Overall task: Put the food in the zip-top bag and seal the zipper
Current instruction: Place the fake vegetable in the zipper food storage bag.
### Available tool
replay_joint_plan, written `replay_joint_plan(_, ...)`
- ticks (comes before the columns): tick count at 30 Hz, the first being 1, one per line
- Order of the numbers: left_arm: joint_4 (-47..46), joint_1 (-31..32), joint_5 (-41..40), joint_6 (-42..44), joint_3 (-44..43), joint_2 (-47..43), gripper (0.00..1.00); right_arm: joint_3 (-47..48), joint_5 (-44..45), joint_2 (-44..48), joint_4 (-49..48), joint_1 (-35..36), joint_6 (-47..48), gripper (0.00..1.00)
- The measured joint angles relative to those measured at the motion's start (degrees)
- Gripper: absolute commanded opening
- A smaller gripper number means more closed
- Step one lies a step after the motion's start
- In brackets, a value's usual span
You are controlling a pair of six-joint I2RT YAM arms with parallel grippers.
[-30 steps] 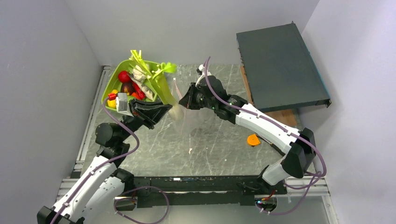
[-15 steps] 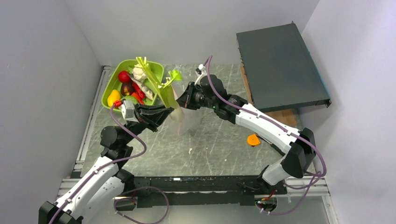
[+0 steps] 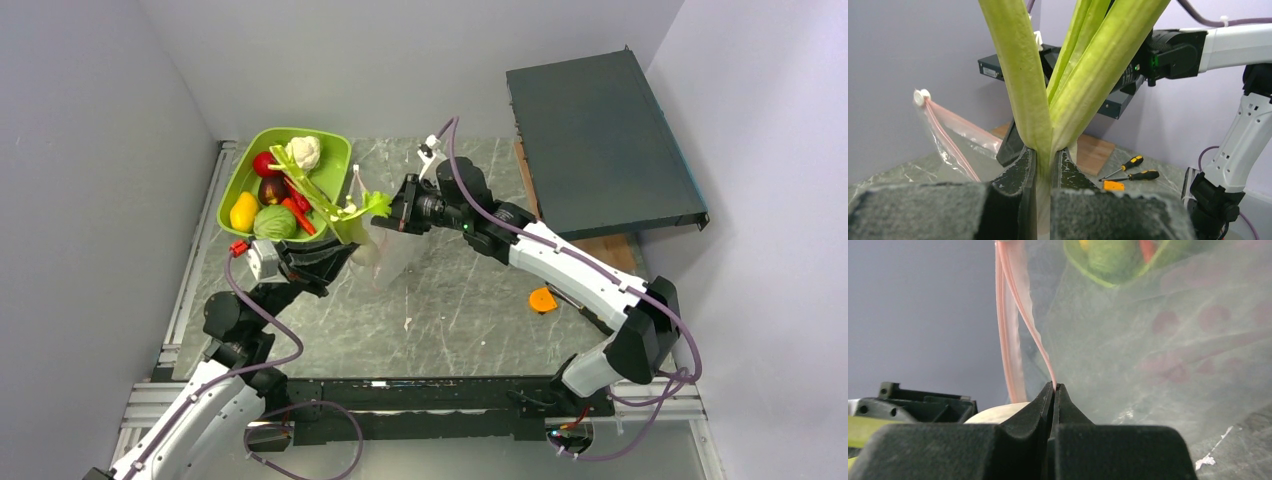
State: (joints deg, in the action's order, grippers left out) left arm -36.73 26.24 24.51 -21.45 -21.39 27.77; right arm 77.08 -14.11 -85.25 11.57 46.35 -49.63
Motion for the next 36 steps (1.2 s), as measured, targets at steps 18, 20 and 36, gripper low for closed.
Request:
replay_joint_plan(18,5.3,0.0,-4.1,0.7,0.1,-2.9,0.0,-1.1,-7.1,0.1,-4.7,-0.4,-3.5,0.0)
replay_joint_plan(20,5.2,0.0,-4.6,0.8,0.0,-2.9,0.0,-1.2,-7.6,0.0,-5.6,-0.4,-5.3,0.0)
replay_joint_plan(36,9.6,0.0,-11.4,-1.0,0.9,-1.9,0.87,-3.8,-9.1,-4.0,-18.3,-0.5,-21.4,0.0)
